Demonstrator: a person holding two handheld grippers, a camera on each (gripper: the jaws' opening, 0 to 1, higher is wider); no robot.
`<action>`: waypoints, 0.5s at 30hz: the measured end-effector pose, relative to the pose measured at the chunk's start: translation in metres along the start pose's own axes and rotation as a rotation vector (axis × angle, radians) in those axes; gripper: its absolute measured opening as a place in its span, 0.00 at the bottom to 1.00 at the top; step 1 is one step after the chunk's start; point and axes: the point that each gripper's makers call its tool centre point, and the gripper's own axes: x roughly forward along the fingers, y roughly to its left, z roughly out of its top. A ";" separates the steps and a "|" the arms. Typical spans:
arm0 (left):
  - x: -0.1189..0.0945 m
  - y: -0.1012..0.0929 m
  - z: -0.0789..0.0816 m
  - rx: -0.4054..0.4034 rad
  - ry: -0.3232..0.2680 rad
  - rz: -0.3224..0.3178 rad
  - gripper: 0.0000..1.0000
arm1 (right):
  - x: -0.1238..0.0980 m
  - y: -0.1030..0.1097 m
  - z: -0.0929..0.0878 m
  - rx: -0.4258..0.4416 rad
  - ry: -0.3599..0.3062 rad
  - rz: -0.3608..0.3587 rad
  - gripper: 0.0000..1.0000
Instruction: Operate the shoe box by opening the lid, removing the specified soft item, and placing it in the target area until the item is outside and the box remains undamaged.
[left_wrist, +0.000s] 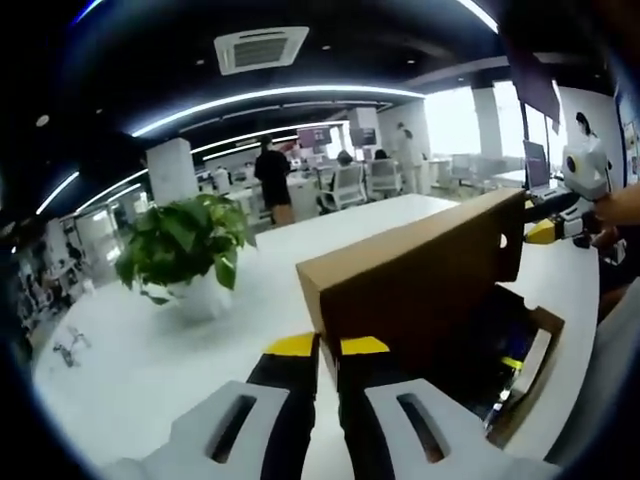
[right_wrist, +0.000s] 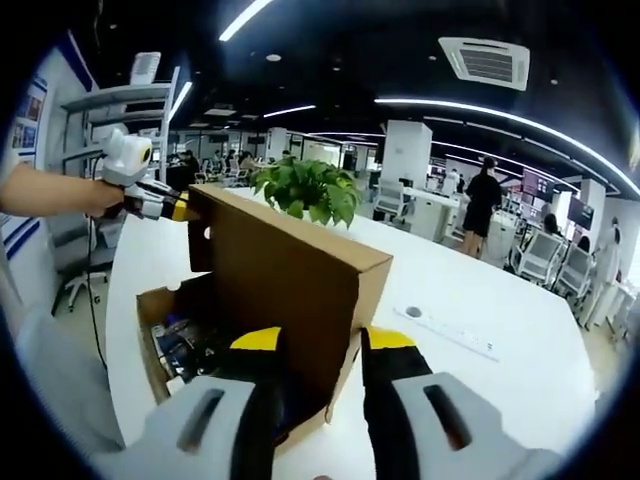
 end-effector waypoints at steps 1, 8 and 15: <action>0.001 0.001 0.000 -0.001 -0.001 0.001 0.02 | 0.001 -0.001 0.000 -0.001 -0.001 -0.005 0.27; 0.008 0.005 0.002 0.005 -0.008 0.000 0.02 | 0.009 -0.006 -0.003 -0.006 0.004 -0.034 0.27; 0.013 0.008 0.004 0.009 -0.011 -0.007 0.02 | 0.013 -0.011 -0.017 0.016 0.036 -0.058 0.22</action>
